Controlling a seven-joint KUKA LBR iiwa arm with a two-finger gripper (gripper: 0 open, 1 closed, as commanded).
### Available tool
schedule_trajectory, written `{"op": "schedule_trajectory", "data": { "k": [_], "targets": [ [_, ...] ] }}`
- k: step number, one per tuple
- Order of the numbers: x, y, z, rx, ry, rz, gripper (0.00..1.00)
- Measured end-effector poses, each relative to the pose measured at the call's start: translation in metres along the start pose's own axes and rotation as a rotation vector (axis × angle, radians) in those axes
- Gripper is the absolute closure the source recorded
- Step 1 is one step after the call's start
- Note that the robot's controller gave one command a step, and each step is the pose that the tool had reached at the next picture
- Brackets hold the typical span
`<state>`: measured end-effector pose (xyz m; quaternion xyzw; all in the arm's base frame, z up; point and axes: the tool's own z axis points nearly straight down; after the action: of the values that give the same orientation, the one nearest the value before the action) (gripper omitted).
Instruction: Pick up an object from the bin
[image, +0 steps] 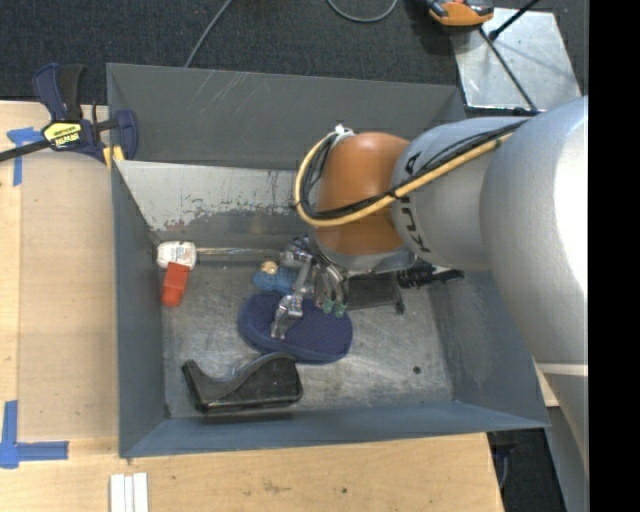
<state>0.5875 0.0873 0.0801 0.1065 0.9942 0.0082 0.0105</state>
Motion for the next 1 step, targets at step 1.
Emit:
{"op": "schedule_trajectory", "data": {
  "k": [1],
  "targets": [
    [0.0104, -0.0098, -0.0009, 0.002, -0.01, 0.122, 0.0]
  ]
}}
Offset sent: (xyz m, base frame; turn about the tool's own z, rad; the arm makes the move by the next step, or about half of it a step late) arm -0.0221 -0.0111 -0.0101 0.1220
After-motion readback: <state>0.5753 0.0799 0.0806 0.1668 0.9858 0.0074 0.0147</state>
